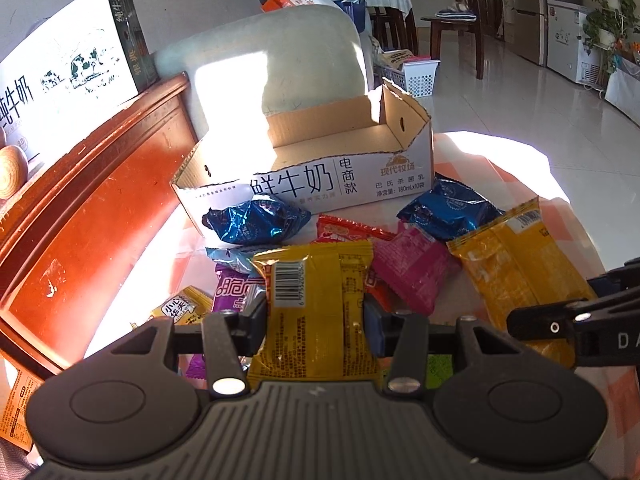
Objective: Organize snacks
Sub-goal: 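Lift both yellow bags and carry them over the open cardboard box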
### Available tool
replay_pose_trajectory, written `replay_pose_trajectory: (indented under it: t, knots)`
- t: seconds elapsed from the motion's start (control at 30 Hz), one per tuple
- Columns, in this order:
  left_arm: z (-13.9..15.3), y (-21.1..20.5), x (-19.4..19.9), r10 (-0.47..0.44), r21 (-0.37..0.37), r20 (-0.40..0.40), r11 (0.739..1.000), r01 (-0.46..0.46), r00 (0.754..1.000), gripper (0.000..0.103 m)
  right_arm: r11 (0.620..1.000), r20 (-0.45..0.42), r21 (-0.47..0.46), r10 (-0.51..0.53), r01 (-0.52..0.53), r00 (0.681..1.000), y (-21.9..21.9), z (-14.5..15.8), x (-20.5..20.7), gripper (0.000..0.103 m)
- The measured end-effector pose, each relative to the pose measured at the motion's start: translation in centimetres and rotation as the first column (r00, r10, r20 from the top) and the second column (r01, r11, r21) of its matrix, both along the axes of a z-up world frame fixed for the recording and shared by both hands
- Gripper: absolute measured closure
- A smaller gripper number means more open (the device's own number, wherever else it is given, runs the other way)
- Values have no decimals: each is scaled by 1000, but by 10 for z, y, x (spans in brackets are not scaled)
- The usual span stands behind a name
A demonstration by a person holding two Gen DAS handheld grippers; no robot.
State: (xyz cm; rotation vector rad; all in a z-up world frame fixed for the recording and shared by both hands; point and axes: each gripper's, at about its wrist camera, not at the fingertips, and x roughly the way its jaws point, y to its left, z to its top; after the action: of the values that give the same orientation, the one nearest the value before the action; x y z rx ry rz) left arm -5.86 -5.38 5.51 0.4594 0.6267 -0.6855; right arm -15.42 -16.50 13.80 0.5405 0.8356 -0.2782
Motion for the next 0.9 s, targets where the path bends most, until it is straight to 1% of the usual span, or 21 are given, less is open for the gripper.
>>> replay_pose_trajectory:
  t: [0.1,0.2,0.27,0.37,0.47,0.57,0.67,0.8,0.9]
  knots:
    - [7,1,3,4,-18,22,1000,-3,1000,56,999,42,-25,31,-30,999,2,12,4,63]
    - [14,2,9,11,-44,25,999,-10,1000,56,998,57,-42,53,-51,997,2,18,9,63]
    - [18,2,11,9,-54,26,999,-8,1000,56,997,68,-36,66,-64,995,-1,20,13,63]
    - [26,0,15,12,-62,63,998,-8,998,56,996,82,-44,86,-82,993,-3,24,21,63]
    - [32,-2,22,16,-69,77,998,-11,997,56,990,103,-85,121,-113,987,-4,31,32,63]
    - [39,-6,31,18,-74,108,997,-10,994,56,980,134,-139,160,-142,978,-5,40,43,63]
    - [44,-10,50,41,-75,144,997,-31,989,56,976,159,-156,180,-155,971,-10,44,55,63]
    - [47,-15,76,77,-95,126,993,-65,989,56,976,175,-158,175,-148,969,-16,45,71,63]
    - [49,-22,86,76,-106,127,992,-63,989,56,975,179,-164,179,-150,967,-18,45,85,63]
